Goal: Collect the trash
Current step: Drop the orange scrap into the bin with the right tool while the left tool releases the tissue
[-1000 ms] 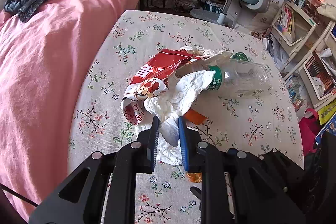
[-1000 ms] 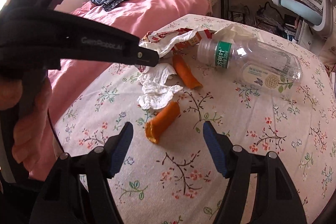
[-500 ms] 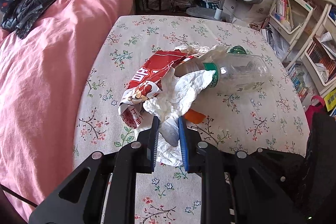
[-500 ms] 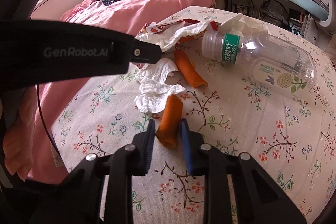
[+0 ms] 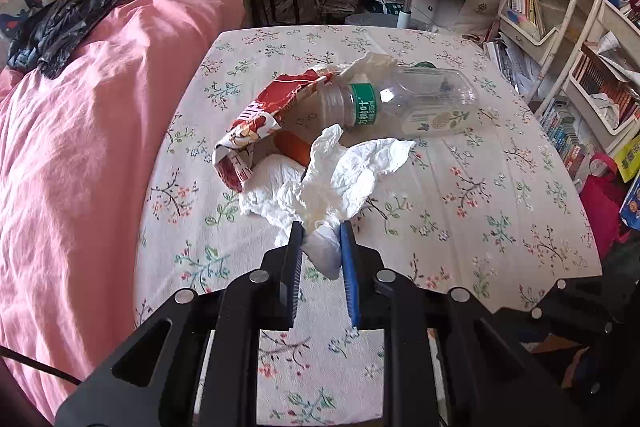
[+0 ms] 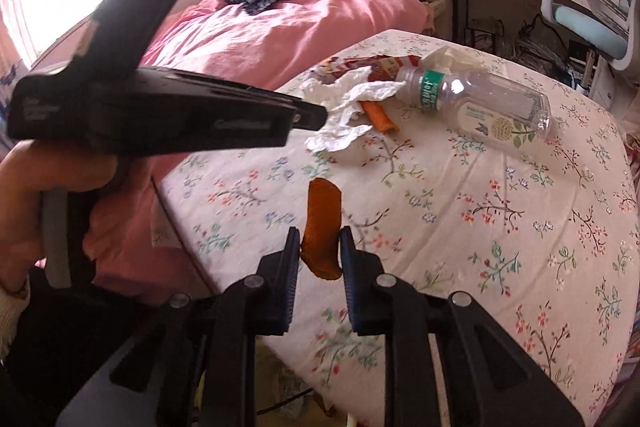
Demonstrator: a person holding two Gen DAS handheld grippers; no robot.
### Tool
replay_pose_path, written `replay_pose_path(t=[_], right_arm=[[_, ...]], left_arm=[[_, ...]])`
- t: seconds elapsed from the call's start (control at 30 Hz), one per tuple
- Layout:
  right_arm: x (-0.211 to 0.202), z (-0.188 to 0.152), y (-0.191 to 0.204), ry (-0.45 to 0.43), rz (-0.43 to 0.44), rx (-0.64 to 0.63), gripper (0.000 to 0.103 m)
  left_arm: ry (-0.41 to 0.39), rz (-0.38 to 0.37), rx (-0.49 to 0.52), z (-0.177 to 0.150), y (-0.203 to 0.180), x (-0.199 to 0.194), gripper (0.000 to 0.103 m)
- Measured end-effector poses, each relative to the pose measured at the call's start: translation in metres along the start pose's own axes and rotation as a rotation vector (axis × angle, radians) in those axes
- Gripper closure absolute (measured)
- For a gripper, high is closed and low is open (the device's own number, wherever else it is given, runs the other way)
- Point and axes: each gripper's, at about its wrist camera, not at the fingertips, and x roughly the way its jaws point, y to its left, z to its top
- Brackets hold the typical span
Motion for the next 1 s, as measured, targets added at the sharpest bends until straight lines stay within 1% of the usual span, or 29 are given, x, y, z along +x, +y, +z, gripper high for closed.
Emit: replay_pose_path(t=[0.07, 0.23, 0.33, 0.4, 0.43, 0.47, 0.5, 0.53, 0.67, 0.7, 0.77, 0.8, 0.83, 0.87, 0.9, 0.93, 1.0], right_arm=[[-0.01, -0.015, 0.013, 0.022, 0.038, -0.061, 0.082], [-0.016, -0.06, 0.042, 0.157, 0.099, -0.158, 0.082], [-0.014, -0.084, 0.054, 0.23, 0.106, -0.203, 0.082], [-0.013, -0.094, 0.057, 0.262, 0.096, -0.22, 0.081], [-0.013, -0.099, 0.057, 0.278, 0.094, -0.221, 0.079], [-0.013, -0.102, 0.056, 0.291, 0.09, -0.217, 0.075], [-0.014, -0.105, 0.055, 0.296, 0.077, -0.212, 0.062], [-0.019, -0.106, 0.054, 0.287, 0.063, -0.209, 0.057], [-0.035, -0.111, 0.049, 0.251, 0.029, -0.174, 0.056], [-0.039, -0.112, 0.047, 0.242, 0.011, -0.163, 0.054], [-0.045, -0.117, 0.042, 0.226, -0.02, -0.136, 0.053], [-0.047, -0.119, 0.039, 0.218, -0.04, -0.117, 0.05], [-0.047, -0.119, 0.036, 0.212, -0.061, -0.104, 0.048], [-0.049, -0.122, 0.033, 0.206, -0.084, -0.089, 0.047], [-0.05, -0.124, 0.03, 0.2, -0.104, -0.077, 0.046], [-0.051, -0.124, 0.026, 0.19, -0.129, -0.061, 0.043], [-0.052, -0.123, 0.021, 0.169, -0.167, -0.043, 0.039]], left_arm=[[0.002, -0.012, -0.012, -0.012, -0.004, -0.009, 0.085], [0.019, -0.038, -0.019, -0.051, -0.022, -0.031, 0.085], [0.051, -0.052, -0.015, -0.081, -0.033, -0.037, 0.085], [0.067, -0.053, -0.012, -0.098, -0.04, -0.042, 0.085], [0.075, -0.054, -0.012, -0.107, -0.043, -0.044, 0.085], [0.085, -0.057, -0.012, -0.115, -0.045, -0.046, 0.085], [0.096, -0.061, -0.013, -0.123, -0.048, -0.046, 0.085], [0.111, -0.065, -0.012, -0.132, -0.051, -0.047, 0.085], [0.179, -0.093, 0.0, -0.161, -0.061, -0.046, 0.085], [0.199, -0.101, 0.001, -0.169, -0.063, -0.046, 0.085], [0.21, -0.1, 0.003, -0.18, -0.067, -0.047, 0.085], [0.212, -0.098, 0.004, -0.185, -0.068, -0.048, 0.084], [0.212, -0.098, 0.006, -0.187, -0.07, -0.048, 0.084], [0.205, -0.093, 0.007, -0.189, -0.07, -0.05, 0.083], [0.191, -0.086, 0.008, -0.189, -0.071, -0.051, 0.081], [0.172, -0.079, 0.01, -0.188, -0.071, -0.052, 0.079], [0.134, -0.051, 0.012, -0.184, -0.071, -0.054, 0.069]])
